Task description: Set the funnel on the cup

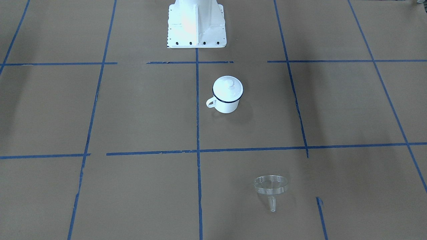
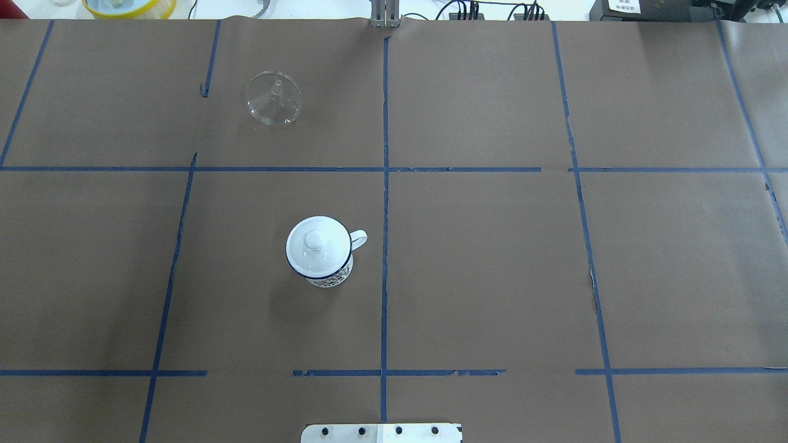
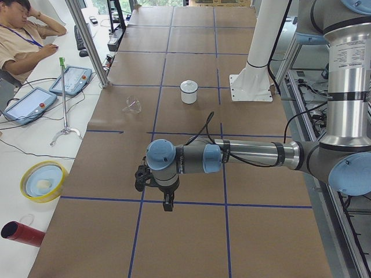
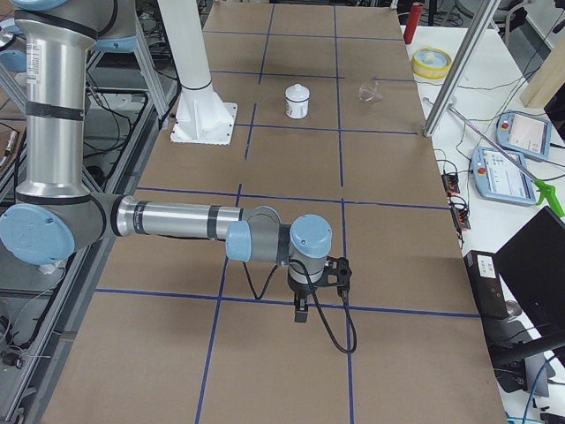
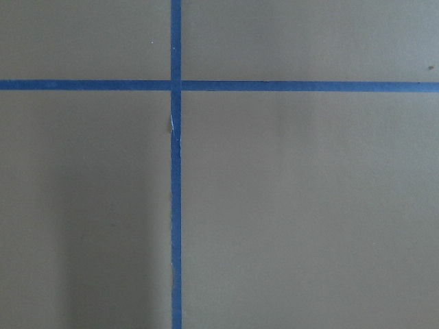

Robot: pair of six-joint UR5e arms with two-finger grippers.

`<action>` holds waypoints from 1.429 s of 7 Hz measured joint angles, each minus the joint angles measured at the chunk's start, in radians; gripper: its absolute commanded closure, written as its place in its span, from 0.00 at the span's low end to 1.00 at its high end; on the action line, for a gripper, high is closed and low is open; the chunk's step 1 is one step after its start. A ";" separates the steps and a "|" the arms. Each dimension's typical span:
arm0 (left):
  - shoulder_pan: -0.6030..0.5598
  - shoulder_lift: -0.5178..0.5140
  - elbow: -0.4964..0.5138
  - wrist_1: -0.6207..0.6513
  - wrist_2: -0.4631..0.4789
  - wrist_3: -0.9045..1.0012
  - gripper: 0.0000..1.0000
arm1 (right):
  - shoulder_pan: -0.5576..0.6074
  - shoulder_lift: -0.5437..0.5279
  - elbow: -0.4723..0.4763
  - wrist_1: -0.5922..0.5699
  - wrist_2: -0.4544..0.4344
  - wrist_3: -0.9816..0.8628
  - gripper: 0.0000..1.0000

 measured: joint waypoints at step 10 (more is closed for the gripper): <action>0.063 -0.269 -0.069 -0.383 -0.019 -0.204 0.00 | 0.000 0.000 0.000 0.000 0.000 0.000 0.00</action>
